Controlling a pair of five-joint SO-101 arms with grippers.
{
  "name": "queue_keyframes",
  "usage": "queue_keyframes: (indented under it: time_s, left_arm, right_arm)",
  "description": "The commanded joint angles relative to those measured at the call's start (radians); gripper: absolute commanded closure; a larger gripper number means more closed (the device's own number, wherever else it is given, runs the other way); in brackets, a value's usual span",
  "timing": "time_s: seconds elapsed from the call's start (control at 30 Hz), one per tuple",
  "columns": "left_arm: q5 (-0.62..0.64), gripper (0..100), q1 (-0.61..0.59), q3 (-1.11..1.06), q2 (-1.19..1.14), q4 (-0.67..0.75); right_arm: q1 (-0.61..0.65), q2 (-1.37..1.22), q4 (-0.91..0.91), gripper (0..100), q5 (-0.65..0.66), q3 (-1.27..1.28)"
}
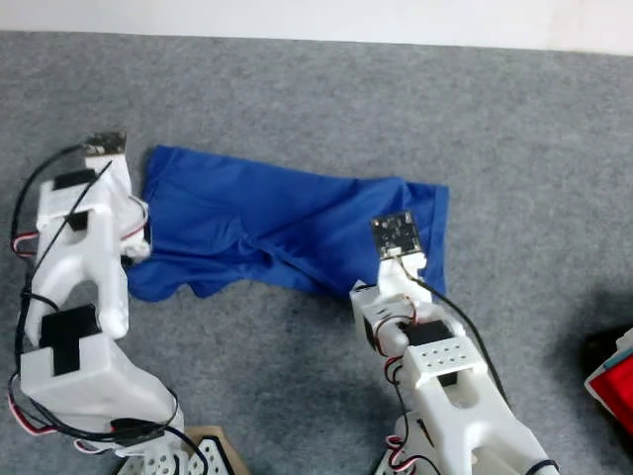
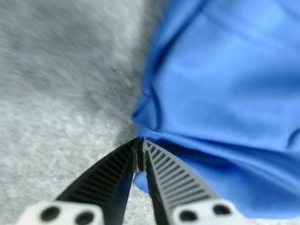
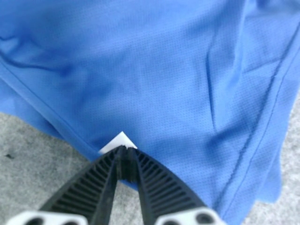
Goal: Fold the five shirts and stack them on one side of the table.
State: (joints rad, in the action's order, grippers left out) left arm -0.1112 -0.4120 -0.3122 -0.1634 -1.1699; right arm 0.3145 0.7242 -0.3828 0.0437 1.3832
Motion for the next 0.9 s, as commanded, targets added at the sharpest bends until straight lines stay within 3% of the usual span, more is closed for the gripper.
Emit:
queue_keyframes:
  time_s: [0.0, 0.1, 0.27, 0.63, 0.87]
  left_arm:
    - [-0.003, 84, -0.045, -0.084, 0.058, 0.071]
    - [-0.008, 79, -0.074, -0.137, 0.068, 0.078]
    - [-0.040, 79, -0.130, -0.133, 0.073, 0.072]
    - [-0.054, 79, -0.116, -0.351, 0.200, 0.106]
    - [-0.052, 79, -0.104, -0.377, 0.214, 0.135]
  right_arm:
    - [0.007, 0.015, 0.018, 99.1, 0.012, -0.005]
    - [0.007, 0.013, 0.019, 99.1, 0.012, -0.005]
    - [0.022, 0.013, 0.021, 99.1, 0.014, -0.004]
    - [0.025, 0.013, 0.021, 99.1, 0.014, -0.004]
    - [0.027, 0.018, 0.019, 99.1, 0.014, -0.004]
